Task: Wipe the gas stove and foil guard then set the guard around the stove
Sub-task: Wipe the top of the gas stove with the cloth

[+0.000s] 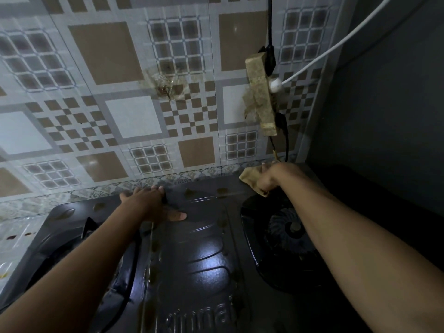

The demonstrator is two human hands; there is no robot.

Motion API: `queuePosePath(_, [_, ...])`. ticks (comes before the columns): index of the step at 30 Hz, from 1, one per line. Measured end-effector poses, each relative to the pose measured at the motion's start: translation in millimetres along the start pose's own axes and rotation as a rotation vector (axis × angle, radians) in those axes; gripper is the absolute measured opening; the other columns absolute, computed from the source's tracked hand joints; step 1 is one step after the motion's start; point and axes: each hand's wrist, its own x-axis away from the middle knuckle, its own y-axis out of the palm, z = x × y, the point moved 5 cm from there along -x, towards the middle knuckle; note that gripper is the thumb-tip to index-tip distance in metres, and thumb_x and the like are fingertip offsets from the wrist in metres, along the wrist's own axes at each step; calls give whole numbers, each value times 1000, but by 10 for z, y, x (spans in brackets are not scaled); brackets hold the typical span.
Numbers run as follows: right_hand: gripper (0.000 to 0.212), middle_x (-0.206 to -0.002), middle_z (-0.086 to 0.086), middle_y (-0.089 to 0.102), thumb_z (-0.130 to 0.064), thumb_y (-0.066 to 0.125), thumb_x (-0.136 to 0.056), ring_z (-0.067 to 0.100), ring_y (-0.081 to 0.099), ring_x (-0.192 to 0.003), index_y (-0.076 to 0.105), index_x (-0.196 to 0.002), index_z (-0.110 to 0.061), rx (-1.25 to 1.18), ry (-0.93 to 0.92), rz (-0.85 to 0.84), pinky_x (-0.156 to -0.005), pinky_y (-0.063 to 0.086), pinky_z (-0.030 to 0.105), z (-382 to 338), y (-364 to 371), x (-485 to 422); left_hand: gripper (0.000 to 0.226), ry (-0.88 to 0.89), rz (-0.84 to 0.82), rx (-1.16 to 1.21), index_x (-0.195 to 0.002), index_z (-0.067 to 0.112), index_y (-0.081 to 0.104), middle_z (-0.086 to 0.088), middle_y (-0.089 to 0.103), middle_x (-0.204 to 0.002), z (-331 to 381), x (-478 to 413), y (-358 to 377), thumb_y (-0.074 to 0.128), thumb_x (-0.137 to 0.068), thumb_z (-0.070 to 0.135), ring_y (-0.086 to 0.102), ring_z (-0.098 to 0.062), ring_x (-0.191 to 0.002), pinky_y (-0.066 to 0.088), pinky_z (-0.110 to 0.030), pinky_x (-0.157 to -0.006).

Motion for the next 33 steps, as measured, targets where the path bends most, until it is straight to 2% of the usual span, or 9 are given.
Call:
queuePosePath(5, [103,-166,8,-15,-50,54,-84,38,-4,-152,-14,-157,-26,-5,36,89,-115,19,62,-177,148,-79,145,-36,-22,7,-156,25,-2,1,-2,-165,44,167,-25,32,-38,102,6,-35,-150,9,-70,-113])
queuePosePath(9, [81,-165,15,-15,-53,32,-101,37,-10,-152,-10,-158,-15,77,-169,113,-121,0,54,-708,161,352,148,-34,-1,14,-156,25,-2,1,-2,-165,33,158,-3,31,-35,104,6,-36,-150,8,-70,-113])
queuePosePath(13, [77,-163,6,-30,-53,23,-99,38,-24,-149,-18,-157,-23,11,-275,47,-119,-11,57,-1138,266,468,159,-26,-5,60,-156,25,-3,0,-5,-165,-4,81,68,26,-24,108,6,-38,-149,11,-67,-115])
queuePosePath(15, [75,-161,3,-33,-49,25,-100,36,-28,-148,-20,-156,-25,-18,-295,38,-118,-15,57,-1168,300,472,151,-38,-3,69,-156,25,-3,2,-6,-165,0,107,62,32,-34,106,5,-38,-149,8,-71,-113])
queuePosePath(17, [73,-161,0,-34,-47,26,-102,34,-29,-148,-20,-156,-29,-42,-327,42,-116,-16,57,-1140,316,501,136,-54,0,68,-156,26,-2,3,-6,-165,27,161,36,43,-50,99,1,-38,-149,3,-73,-110])
queuePosePath(19, [73,-161,-4,-34,-45,27,-102,33,-30,-148,-20,-156,-31,-43,-356,46,-116,-15,56,-1128,319,534,131,-57,2,60,-156,26,0,3,-5,-165,48,185,25,47,-56,95,0,-37,-149,3,-73,-110])
queuePosePath(24, [76,-161,-8,-32,-37,33,-100,31,-29,-148,-17,-157,-33,-34,-403,23,-116,-13,58,-1130,317,502,131,-53,5,59,-156,24,0,1,-3,-165,45,179,17,48,-56,94,2,-38,-149,5,-73,-111])
queuePosePath(30, [80,-166,-8,-19,-11,35,-92,26,-23,-151,-3,-160,-32,-29,-645,31,-118,-16,47,-1267,320,683,133,-43,5,69,-156,26,1,2,-5,-165,34,152,28,48,-53,96,2,-37,-150,4,-72,-109])
queuePosePath(33, [83,-167,-10,-11,-7,36,-88,22,-18,-152,7,-160,-36,-37,-711,23,-121,-13,51,-1286,310,673,134,-46,4,61,-156,26,0,2,-5,-165,25,148,36,46,-52,97,2,-37,-149,4,-73,-109])
